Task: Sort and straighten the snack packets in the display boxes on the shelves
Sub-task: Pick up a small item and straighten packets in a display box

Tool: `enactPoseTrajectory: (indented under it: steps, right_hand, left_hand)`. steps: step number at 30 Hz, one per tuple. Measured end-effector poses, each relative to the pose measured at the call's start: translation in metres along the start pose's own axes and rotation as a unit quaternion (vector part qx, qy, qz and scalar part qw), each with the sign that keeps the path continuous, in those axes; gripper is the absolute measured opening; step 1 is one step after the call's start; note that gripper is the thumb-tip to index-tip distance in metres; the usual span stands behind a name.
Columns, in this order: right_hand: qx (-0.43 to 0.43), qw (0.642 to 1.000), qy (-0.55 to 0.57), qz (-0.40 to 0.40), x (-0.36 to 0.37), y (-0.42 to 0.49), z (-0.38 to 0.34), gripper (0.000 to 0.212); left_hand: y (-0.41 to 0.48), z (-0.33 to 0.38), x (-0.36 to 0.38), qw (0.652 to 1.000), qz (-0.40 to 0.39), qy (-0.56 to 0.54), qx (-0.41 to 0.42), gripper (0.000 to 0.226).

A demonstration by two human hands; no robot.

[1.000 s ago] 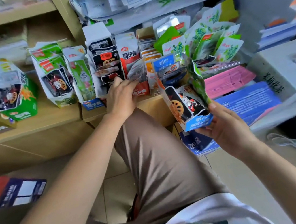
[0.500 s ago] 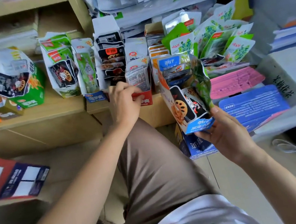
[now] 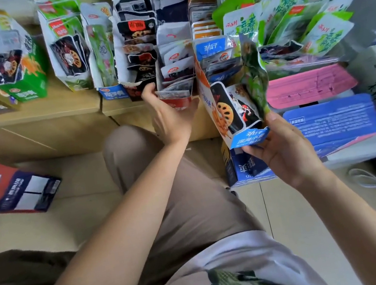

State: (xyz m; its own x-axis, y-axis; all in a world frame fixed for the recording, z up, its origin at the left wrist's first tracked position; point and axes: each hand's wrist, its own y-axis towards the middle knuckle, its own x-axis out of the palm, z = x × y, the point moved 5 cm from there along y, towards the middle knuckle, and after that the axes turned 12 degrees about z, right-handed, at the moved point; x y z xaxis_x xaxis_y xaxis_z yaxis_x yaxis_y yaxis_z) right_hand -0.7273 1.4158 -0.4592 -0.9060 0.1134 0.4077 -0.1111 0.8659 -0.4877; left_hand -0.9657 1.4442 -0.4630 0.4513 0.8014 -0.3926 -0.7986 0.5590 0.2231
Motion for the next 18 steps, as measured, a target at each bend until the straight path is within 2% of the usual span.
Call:
enactPoseTrajectory:
  steps: [3,7,11,13,15,18]
  right_hand:
    - [0.001,1.000,-0.001,-0.005,0.001,-0.001,0.002,0.055]
    - [0.013,1.000,0.015,-0.009,0.004,-0.005,0.005,0.062]
    - [0.013,0.999,0.032,-0.019,0.007,-0.010,0.010,0.038]
    - [0.013,0.999,0.031,-0.023,0.009,-0.012,0.010,0.041]
    - [0.019,0.999,0.032,-0.022,0.010,-0.012,0.010,0.054]
    - [0.017,0.999,0.015,-0.022,0.015,-0.012,0.012,0.044]
  left_hand:
    - [0.006,0.000,0.002,0.999,0.020,0.018,-0.020,0.088]
    - [0.012,0.005,-0.010,0.998,0.055,0.029,-0.005,0.072]
    - [0.015,0.012,-0.032,0.997,0.078,0.030,0.004,0.072]
    - [0.015,0.014,-0.043,0.997,0.079,0.005,0.014,0.071]
    - [0.015,0.017,-0.052,0.996,0.083,-0.016,0.028,0.070]
    - [0.018,0.019,-0.065,0.995,0.086,-0.037,0.034,0.069]
